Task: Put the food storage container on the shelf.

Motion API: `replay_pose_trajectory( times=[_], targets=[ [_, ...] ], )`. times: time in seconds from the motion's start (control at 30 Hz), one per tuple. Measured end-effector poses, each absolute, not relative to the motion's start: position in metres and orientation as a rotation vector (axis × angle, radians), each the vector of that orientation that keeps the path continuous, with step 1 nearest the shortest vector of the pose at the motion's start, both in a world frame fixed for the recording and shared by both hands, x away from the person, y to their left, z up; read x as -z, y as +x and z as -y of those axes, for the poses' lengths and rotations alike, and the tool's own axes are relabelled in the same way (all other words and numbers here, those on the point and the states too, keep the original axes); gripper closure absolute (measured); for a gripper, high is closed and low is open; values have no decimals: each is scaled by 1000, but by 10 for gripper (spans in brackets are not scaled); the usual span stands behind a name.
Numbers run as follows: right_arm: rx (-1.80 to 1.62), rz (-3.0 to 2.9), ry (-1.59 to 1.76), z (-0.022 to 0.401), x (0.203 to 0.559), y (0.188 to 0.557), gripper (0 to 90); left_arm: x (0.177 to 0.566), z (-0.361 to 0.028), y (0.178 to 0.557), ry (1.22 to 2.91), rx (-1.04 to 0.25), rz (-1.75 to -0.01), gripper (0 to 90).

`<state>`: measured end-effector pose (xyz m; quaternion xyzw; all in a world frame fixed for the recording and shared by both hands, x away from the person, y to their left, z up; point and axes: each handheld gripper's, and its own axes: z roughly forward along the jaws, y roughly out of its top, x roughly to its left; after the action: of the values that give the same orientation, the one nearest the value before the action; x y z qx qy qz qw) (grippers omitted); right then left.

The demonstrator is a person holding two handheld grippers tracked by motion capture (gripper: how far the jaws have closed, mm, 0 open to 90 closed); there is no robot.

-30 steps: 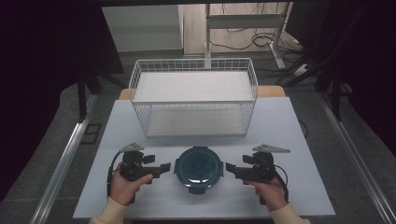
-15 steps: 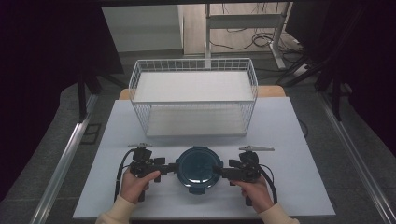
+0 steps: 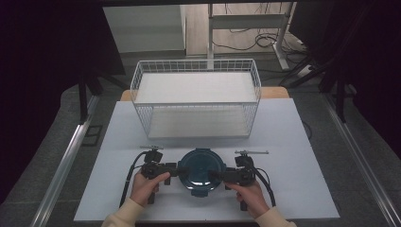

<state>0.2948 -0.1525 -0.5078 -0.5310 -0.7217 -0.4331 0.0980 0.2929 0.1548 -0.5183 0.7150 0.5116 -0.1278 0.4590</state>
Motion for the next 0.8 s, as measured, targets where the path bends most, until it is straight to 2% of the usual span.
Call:
replay_pose_trajectory(
  times=[0.1,0.23,0.37,0.53,0.8],
  targets=[
    [1267,2091,-1578,152,511,295,124,520,-151,293,1764,347,-1255,171],
    [1269,2046,-1580,151,514,294,173,521,-148,292,1756,394,-1247,235],
    [1271,2029,-1594,154,512,293,225,521,-147,291,1740,398,-1280,236],
    [1296,1975,-1617,159,514,291,274,523,-153,290,1684,430,-1298,300],
    [1332,1921,-1628,165,513,286,329,516,-152,281,1676,379,-1287,343]
  ],
)
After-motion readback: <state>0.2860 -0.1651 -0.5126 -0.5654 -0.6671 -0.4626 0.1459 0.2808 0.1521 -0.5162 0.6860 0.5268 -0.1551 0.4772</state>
